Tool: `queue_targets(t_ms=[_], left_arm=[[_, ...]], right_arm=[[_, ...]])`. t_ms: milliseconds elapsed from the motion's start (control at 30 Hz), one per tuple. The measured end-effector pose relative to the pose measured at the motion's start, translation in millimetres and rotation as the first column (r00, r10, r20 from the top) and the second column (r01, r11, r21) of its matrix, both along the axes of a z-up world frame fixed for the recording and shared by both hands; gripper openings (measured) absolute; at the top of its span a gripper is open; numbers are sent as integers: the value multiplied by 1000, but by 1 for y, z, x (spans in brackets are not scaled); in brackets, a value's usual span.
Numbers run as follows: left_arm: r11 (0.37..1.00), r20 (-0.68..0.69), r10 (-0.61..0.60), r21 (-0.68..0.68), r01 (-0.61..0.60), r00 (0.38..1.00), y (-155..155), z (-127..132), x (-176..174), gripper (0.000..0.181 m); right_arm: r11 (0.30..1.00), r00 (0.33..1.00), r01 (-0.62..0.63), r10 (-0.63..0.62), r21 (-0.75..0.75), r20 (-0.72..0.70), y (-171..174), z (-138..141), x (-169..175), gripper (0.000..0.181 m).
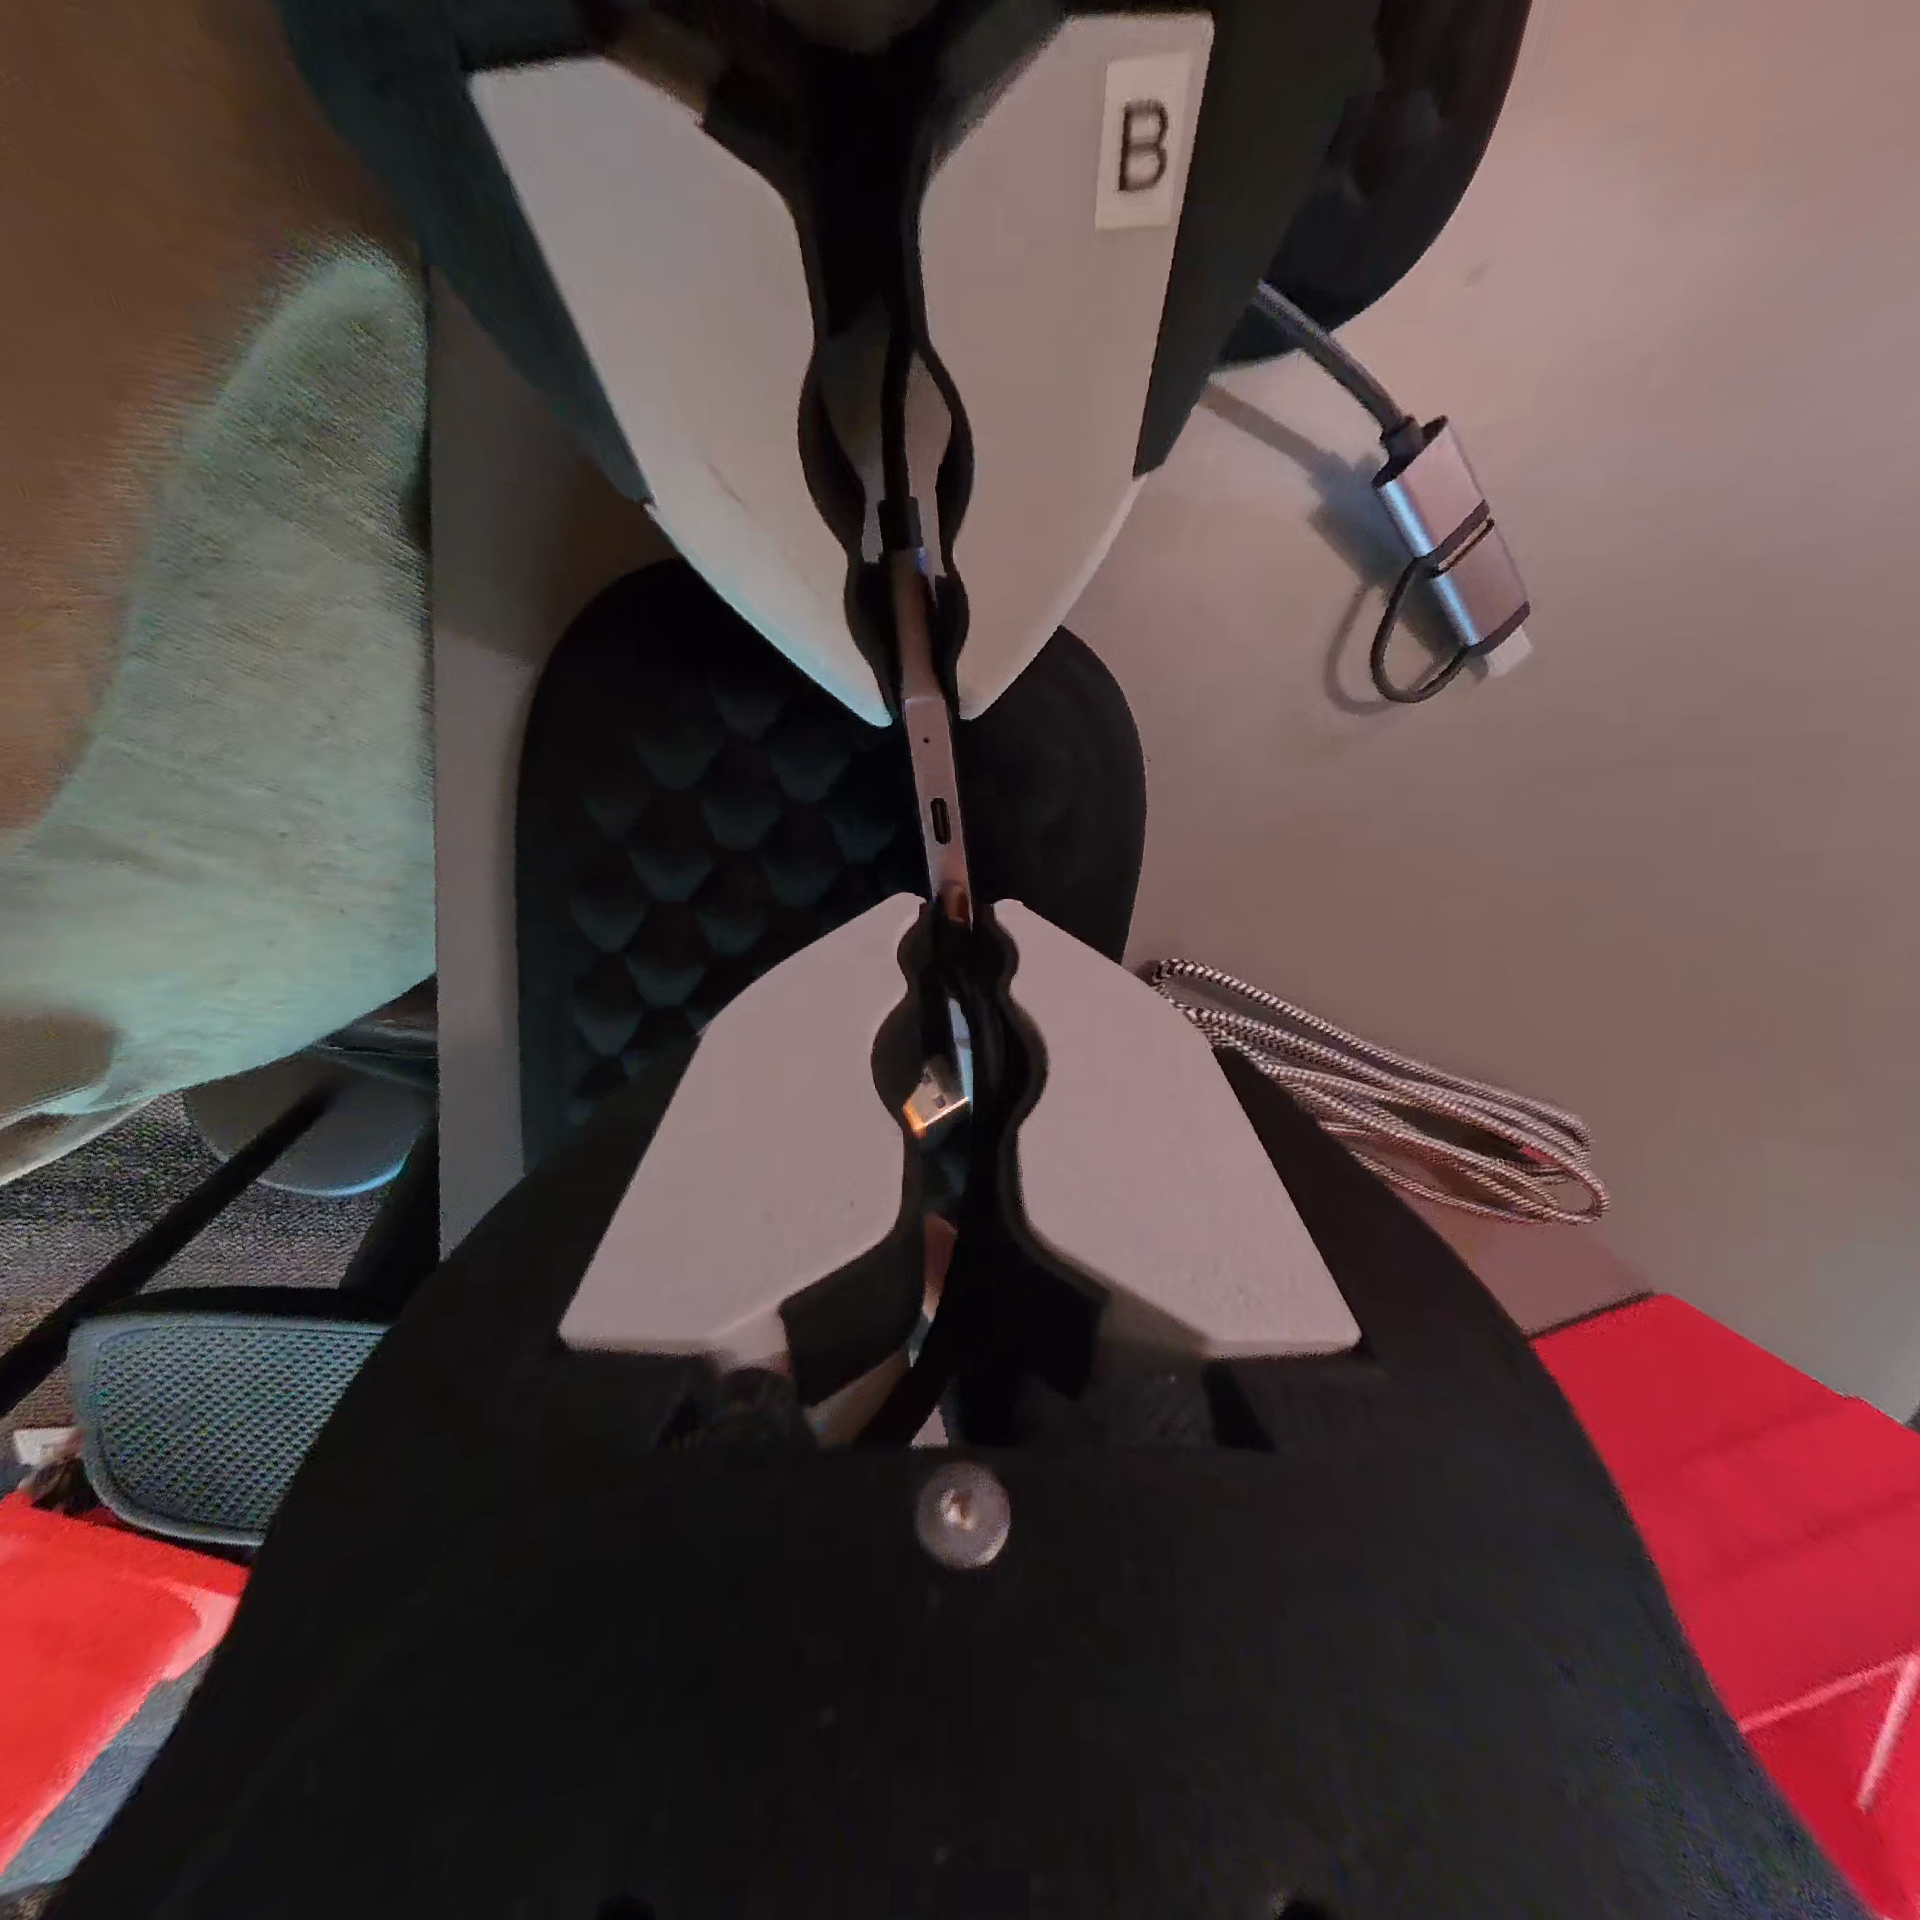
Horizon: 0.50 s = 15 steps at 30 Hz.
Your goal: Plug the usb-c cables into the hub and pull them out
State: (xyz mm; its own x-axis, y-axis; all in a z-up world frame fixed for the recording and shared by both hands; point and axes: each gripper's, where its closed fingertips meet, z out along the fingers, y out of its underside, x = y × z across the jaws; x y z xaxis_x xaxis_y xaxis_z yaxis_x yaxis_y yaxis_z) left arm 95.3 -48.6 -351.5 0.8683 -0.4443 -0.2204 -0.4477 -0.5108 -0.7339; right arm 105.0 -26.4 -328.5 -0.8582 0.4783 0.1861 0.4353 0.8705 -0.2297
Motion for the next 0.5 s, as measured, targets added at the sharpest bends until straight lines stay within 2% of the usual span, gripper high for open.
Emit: queue_targets(t_ms=[100,233,300,367,400,433,500], left_arm=[[1000,-17,1,17,0,1000,0,1,0,7],[997,-31,16,78,-14,999,-1,12,-2,7],[986,-37,42,166,-35,998,-1,28,-8,7],[965,-79,93,253,-71,992,-2,49,-21,8],[949,-116,142,299,-101,983,-4,61,-30,8],[925,-150,192,357,-128,970,-6,74,-40,8],[869,-194,283,466,-166,939,-11,99,-58,7]], right_arm=[[1000,1000,11,-11,-5,4,1,-11,0,7],[1000,993,-22,22,4,-119,-2,-1,-1,6],[999,949,-17,5,-32,-317,0,22,-15,37],[994,861,16,-67,-104,-504,5,60,-25,53],[988,788,25,-111,-149,-605,7,85,-28,56],[981,698,14,-147,-192,-701,8,112,-28,60],[966,470,-38,-208,-256,-858,12,167,-19,66]])
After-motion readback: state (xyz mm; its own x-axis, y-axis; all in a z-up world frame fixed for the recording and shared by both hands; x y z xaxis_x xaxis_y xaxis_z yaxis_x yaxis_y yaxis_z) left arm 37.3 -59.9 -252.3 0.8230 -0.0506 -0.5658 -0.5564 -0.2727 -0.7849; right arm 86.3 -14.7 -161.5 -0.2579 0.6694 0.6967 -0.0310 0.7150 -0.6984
